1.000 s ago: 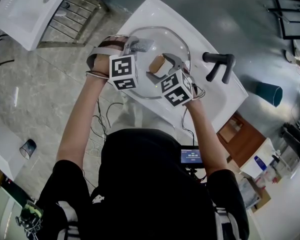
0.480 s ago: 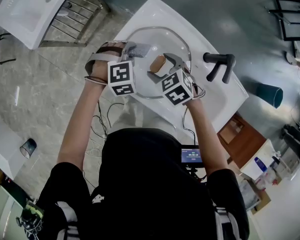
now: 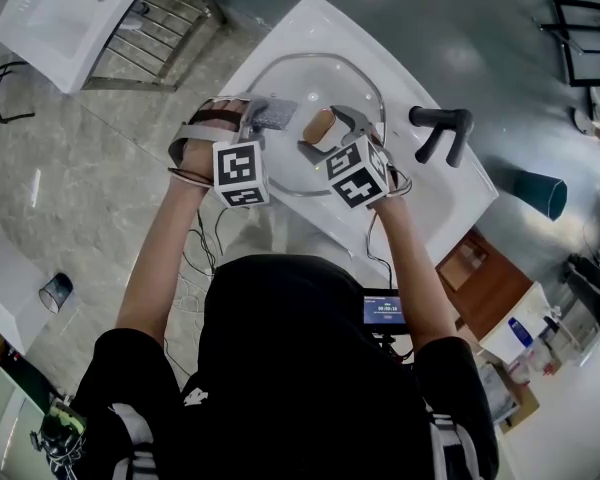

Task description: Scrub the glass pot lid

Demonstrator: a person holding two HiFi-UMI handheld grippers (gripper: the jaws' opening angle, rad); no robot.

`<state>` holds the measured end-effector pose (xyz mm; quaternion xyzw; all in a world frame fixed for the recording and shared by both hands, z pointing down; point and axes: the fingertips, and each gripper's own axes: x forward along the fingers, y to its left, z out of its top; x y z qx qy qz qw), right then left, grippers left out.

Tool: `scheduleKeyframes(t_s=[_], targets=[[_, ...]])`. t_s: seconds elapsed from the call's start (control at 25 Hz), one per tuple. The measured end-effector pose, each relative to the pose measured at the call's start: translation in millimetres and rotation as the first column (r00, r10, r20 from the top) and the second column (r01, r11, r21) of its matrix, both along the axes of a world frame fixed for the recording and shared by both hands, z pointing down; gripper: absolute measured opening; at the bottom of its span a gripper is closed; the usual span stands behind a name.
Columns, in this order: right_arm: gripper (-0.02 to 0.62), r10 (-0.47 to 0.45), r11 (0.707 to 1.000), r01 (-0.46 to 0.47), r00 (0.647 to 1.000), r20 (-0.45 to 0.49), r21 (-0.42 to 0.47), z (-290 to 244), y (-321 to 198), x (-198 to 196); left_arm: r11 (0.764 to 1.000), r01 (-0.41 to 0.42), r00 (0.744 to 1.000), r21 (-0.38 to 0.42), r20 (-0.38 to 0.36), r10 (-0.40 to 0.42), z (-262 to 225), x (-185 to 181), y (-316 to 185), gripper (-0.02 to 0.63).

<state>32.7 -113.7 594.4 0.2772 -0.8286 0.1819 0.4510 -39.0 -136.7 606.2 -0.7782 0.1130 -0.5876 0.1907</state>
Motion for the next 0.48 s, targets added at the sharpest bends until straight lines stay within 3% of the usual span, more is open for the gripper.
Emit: scheduleKeyframes(t_s=[0.48], targets=[[0.364, -0.001, 1.000, 0.001, 1.000, 0.000, 0.003, -1, 0, -1, 1.000, -0.022, 0.999, -0.006, 0.031, 0.022, 1, -12, 31, 0.072]])
